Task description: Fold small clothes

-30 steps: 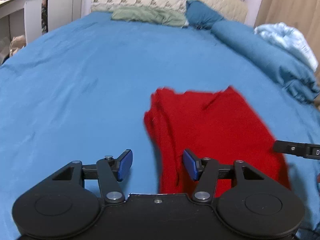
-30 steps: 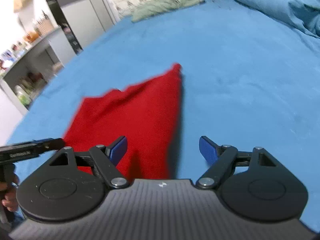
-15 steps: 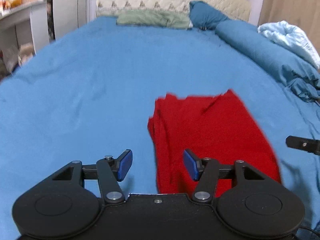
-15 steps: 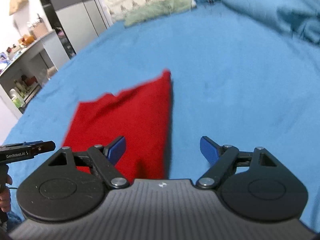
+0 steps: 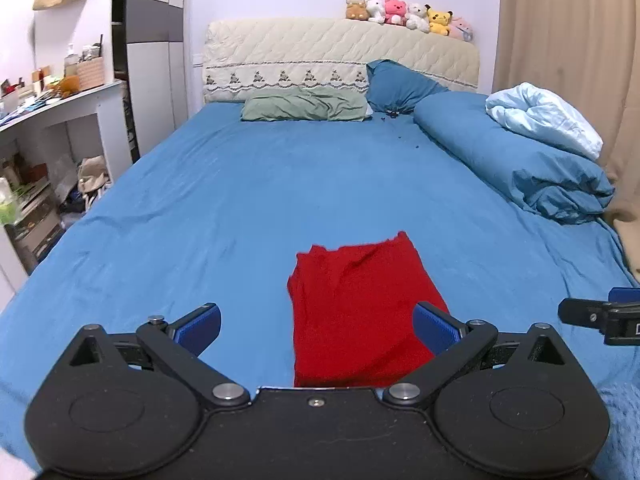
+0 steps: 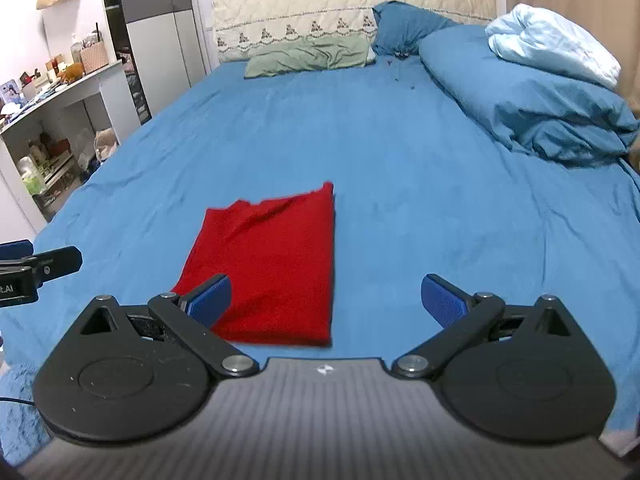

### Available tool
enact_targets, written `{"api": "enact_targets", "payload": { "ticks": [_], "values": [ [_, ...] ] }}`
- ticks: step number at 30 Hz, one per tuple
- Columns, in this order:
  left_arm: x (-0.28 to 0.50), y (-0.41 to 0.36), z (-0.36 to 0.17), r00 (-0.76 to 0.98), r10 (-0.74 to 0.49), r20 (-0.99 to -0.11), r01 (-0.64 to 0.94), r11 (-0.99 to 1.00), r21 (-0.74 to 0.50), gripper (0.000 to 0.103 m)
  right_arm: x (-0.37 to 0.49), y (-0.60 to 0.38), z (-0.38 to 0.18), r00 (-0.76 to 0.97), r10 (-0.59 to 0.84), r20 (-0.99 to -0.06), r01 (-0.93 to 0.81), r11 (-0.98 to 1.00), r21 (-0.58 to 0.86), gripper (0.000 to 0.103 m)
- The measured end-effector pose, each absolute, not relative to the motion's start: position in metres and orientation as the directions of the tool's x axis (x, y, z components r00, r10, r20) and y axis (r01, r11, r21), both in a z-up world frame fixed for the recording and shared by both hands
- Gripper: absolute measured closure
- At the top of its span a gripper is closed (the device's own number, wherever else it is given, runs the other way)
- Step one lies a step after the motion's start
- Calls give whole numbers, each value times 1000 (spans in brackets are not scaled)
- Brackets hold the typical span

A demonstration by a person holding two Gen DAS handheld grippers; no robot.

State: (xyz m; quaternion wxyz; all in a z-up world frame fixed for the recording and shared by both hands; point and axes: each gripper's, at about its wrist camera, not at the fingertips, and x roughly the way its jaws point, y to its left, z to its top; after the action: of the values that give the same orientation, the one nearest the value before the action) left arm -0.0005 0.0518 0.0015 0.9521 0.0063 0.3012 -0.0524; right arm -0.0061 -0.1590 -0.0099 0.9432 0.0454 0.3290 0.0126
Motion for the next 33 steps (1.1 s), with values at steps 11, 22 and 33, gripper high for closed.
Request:
{"api": "enact_targets", "payload": {
  "ticks": [11, 22, 33],
  "values": [
    [-41, 53, -21, 798, -47, -601, 73, 997, 18, 0, -53, -136, -36, 735, -19, -678, 41, 999, 17, 0],
    [-49, 43, -34, 782, -68, -620, 113, 993, 33, 0, -63, -134, -43, 717, -51, -695, 76, 997, 6, 0],
    [-51, 45, -32, 781, -77, -620, 122, 992, 30, 0, -63, -134, -42, 718, -54, -694, 76, 997, 2, 0]
  ]
}}
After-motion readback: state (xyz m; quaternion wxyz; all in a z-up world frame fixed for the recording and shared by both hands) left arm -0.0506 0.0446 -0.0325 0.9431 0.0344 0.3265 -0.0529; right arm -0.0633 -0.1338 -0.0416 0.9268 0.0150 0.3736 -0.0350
